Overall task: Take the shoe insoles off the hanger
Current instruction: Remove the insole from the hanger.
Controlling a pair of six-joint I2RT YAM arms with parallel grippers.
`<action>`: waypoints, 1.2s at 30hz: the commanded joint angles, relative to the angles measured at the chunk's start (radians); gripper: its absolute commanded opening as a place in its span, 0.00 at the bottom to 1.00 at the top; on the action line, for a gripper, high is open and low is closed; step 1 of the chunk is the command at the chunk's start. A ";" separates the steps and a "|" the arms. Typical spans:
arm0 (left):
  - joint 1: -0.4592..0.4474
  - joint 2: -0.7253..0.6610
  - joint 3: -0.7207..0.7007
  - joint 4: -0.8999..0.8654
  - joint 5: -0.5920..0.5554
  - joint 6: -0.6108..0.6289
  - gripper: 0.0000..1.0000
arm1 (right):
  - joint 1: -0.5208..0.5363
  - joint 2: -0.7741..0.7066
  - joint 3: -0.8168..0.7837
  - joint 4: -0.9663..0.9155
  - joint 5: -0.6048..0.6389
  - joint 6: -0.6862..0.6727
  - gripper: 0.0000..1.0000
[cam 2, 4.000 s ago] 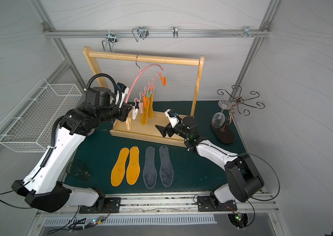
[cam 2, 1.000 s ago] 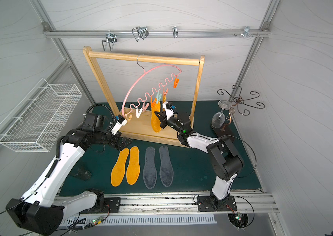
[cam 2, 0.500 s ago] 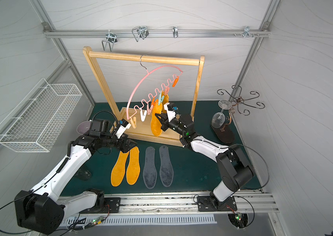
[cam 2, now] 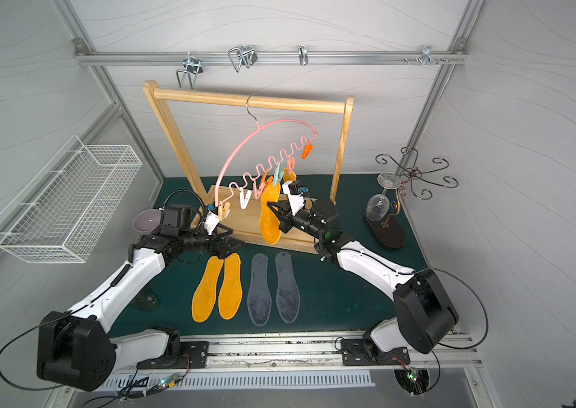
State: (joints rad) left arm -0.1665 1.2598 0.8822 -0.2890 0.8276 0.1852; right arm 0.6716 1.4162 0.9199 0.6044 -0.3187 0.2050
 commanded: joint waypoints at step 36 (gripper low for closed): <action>-0.218 0.210 0.067 0.362 0.257 -0.180 0.37 | 0.023 -0.146 -0.081 -0.105 0.025 0.256 0.01</action>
State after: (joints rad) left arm -0.3862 1.4765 0.9104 0.0422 1.0245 -0.0158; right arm 0.6872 1.2995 0.8452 0.5056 -0.2985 0.4580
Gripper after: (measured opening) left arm 0.387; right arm 0.066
